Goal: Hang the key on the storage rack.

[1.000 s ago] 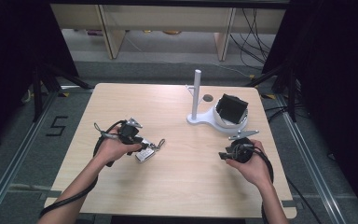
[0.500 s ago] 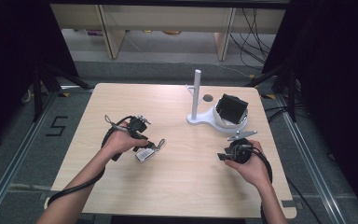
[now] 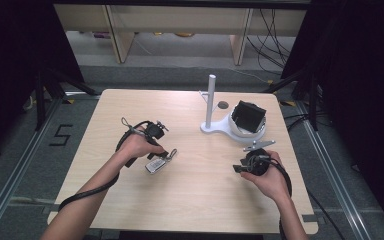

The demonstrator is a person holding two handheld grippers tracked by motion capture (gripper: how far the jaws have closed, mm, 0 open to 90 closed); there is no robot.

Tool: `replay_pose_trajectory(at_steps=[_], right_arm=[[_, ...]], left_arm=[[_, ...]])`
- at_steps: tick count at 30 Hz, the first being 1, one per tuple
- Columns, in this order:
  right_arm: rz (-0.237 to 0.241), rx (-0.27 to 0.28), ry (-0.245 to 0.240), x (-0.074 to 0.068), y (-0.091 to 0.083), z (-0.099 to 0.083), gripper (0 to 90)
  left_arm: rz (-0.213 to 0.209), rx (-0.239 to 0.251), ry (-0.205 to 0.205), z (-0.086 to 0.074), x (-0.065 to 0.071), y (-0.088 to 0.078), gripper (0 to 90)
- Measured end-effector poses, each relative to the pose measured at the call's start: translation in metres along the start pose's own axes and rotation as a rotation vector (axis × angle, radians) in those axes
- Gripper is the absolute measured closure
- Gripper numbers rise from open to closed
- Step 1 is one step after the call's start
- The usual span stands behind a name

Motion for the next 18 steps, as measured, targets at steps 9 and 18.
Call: replay_pose_trajectory(at_steps=[9,18], right_arm=[[-0.001,0.0,-0.008,0.0,0.001,0.0,58.2],[0.001,-0.001,-0.004,0.0,0.001,-0.001,58.2]], left_arm=[[0.0,-0.044,0.022,0.005,0.0,0.005,57.9],[-0.001,-0.078,0.032,0.008,0.002,0.012,56.8]])
Point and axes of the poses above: each handheld gripper's, and its own axes: y roughly forward along the jaws, z roughly out of its top, x roughly to its right, the point moved 6 cm from there along y, roughly forward along the jaws, and after that the axes turned 14 degrees about z, right-handed, at the moved point
